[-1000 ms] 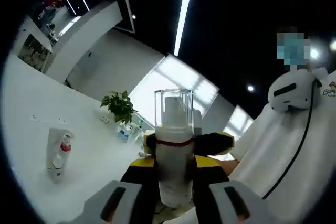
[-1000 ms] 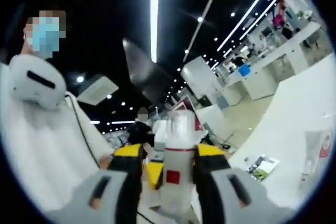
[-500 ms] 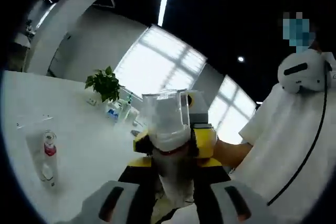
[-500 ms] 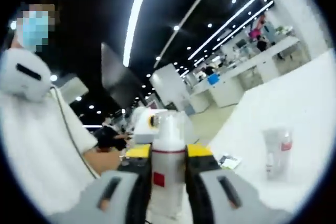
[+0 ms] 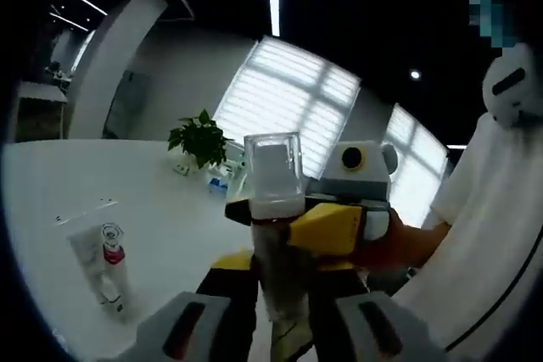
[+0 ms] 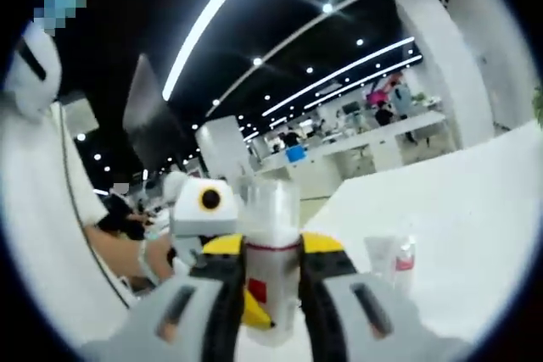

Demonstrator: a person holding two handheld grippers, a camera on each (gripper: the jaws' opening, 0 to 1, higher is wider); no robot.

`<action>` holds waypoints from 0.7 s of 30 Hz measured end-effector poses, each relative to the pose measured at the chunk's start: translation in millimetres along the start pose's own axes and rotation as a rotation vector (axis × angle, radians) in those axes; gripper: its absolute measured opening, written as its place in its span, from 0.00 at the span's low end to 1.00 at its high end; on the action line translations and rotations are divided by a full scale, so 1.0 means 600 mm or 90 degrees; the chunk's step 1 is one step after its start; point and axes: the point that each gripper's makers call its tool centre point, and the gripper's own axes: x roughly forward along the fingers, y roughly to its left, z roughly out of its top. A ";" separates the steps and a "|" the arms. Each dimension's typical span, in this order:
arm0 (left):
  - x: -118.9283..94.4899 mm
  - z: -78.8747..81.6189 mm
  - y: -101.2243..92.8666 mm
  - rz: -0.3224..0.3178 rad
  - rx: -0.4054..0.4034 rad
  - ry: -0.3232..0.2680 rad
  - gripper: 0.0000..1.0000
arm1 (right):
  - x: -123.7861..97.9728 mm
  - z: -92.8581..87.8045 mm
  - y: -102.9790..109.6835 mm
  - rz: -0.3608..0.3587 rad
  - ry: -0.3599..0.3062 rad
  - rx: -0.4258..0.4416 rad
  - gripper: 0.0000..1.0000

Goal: Arrange the skincare products in the storage area until every visible bottle or jar stands upright without overlapping.

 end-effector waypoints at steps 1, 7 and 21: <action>-0.006 -0.003 0.010 0.018 0.004 0.007 0.21 | 0.008 -0.004 0.001 0.005 0.011 -0.004 0.22; -0.027 -0.021 0.034 0.073 0.047 0.048 0.21 | 0.034 -0.032 0.002 0.027 0.098 -0.032 0.23; -0.102 -0.049 0.064 0.158 0.049 0.044 0.21 | 0.087 -0.095 0.042 0.148 0.220 -0.001 0.21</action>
